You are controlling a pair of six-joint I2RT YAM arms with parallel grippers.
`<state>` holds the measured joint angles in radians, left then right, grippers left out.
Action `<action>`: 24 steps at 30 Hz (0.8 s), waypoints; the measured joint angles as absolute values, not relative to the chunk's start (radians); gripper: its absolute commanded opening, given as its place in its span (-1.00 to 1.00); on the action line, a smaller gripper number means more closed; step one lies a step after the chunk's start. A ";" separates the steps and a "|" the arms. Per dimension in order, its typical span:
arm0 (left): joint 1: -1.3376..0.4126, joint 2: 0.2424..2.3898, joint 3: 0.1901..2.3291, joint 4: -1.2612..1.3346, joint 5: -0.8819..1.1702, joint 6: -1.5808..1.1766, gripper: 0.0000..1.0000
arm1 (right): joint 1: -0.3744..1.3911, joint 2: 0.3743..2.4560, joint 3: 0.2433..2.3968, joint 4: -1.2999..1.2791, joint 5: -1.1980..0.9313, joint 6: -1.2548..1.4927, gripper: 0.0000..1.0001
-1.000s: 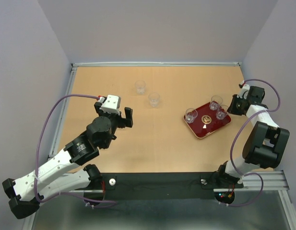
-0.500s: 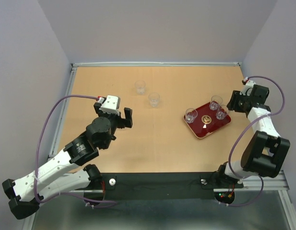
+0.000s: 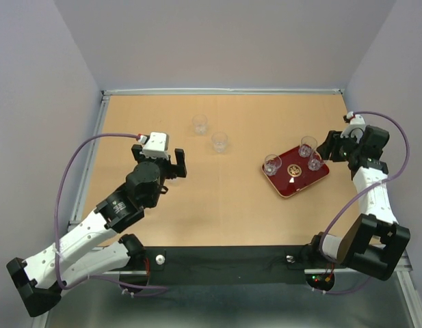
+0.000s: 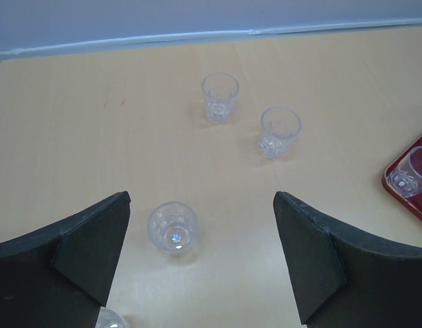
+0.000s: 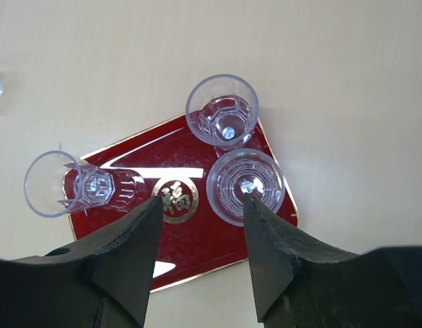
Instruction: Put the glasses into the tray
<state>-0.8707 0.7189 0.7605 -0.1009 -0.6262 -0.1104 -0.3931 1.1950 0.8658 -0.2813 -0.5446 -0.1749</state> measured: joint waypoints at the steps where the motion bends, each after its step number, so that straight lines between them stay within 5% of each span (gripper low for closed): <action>1: -0.861 0.724 0.760 -0.101 -0.626 -0.114 0.97 | -0.393 1.194 0.865 -0.280 -0.557 -0.176 0.12; 24: -0.621 0.767 0.759 -0.329 -0.412 -0.684 0.97 | -0.393 1.130 0.857 -0.280 -0.628 -0.175 0.13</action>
<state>-0.6209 0.7670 0.7593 -0.3294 -0.4118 -0.6838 -0.3931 1.1301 0.8570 -0.2798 -0.6277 -0.1749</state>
